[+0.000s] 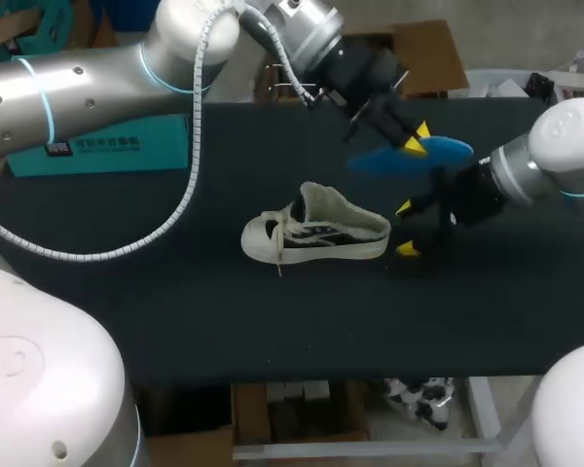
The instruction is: Open the shoe tongue, take the insole out of the shoe, put the insole back into the shoe, and pack the shoe into the shoebox
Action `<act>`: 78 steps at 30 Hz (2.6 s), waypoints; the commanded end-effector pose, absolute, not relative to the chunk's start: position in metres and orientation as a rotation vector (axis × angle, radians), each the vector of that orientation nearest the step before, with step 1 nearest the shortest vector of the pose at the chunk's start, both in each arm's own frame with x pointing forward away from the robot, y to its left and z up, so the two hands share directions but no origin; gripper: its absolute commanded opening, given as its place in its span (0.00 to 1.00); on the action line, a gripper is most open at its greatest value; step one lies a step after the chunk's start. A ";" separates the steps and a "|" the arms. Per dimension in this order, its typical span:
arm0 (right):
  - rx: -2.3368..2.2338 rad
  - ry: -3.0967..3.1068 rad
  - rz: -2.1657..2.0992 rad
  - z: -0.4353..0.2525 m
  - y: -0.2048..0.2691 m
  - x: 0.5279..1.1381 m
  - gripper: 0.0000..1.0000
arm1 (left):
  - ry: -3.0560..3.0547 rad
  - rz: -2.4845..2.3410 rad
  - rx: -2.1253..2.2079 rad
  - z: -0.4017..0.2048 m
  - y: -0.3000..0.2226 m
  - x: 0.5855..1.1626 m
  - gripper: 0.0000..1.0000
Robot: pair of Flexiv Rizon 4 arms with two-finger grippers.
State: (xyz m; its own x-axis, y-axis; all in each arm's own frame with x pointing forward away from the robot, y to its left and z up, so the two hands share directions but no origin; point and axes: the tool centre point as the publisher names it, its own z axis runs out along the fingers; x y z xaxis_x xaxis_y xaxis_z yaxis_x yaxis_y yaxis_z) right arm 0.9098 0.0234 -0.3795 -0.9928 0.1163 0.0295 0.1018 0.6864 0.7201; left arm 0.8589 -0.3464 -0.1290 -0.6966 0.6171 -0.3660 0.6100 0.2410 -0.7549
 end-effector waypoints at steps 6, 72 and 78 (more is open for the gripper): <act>0.127 2.967 1.060 -0.342 0.015 0.917 1.00 | -2.460 1.642 -1.015 -0.120 -0.310 0.874 0.00; -0.006 3.134 0.131 -0.336 0.147 0.969 0.98 | -2.346 2.679 0.020 -0.116 -0.027 0.814 0.00; 0.030 3.150 0.118 -0.344 0.146 0.972 0.32 | -2.363 2.686 0.022 -0.114 -0.018 0.808 0.00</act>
